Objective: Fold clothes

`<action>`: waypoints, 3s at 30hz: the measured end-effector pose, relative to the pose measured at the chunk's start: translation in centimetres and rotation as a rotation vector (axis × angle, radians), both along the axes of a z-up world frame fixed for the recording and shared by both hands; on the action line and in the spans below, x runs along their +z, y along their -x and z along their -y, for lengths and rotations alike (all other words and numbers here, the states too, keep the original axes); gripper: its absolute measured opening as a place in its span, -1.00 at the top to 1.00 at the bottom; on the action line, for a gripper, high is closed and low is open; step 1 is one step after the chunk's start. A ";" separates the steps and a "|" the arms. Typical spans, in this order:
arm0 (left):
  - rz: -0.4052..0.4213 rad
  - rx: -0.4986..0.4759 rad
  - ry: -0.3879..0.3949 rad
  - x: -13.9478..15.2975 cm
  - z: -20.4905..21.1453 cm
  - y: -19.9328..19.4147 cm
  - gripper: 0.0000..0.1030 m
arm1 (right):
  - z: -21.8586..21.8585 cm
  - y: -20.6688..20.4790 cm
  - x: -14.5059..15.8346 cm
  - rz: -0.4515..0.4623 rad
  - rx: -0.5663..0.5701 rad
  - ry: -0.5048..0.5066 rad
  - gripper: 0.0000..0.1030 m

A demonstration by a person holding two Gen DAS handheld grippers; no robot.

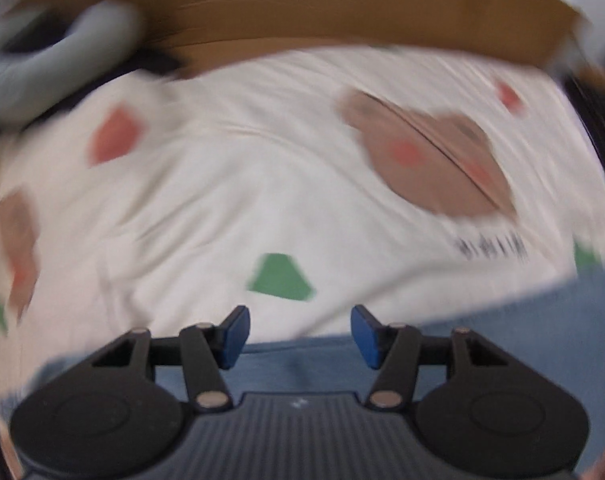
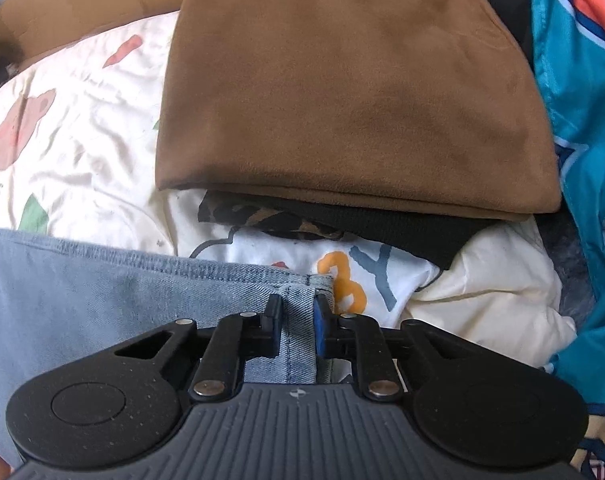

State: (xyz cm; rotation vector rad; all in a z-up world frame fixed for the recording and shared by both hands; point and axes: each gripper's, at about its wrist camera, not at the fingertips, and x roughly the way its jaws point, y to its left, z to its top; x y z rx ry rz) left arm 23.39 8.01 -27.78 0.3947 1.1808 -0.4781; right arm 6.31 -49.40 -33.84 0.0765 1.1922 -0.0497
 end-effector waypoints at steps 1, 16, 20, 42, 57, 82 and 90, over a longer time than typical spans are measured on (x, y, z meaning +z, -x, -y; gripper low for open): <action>-0.004 -0.064 -0.020 -0.3 1.1 0.5 -0.14 | -0.1 0.0 0.2 0.004 0.000 0.009 0.71; -0.095 -0.584 -0.051 -4.1 11.4 5.1 0.08 | -0.3 1.2 2.1 0.052 -0.034 0.041 0.73; -0.122 -0.670 -0.057 -4.9 13.1 5.6 0.08 | -0.3 1.3 2.4 0.061 -0.035 0.041 0.73; -0.054 -0.923 -0.082 -4.9 14.7 8.2 0.97 | -1.3 2.7 4.1 0.109 -0.070 0.096 0.75; -0.056 -0.853 -0.027 -4.7 14.5 7.1 0.98 | -0.6 0.7 2.1 0.067 -0.089 0.078 0.76; -0.073 -0.808 0.041 -3.8 13.8 6.0 0.99 | -0.9 0.2 1.5 0.056 -0.122 0.083 0.79; -0.081 -0.766 0.043 -5.9 14.2 5.3 0.99 | -0.7 -0.7 -0.3 0.023 -0.144 0.089 0.79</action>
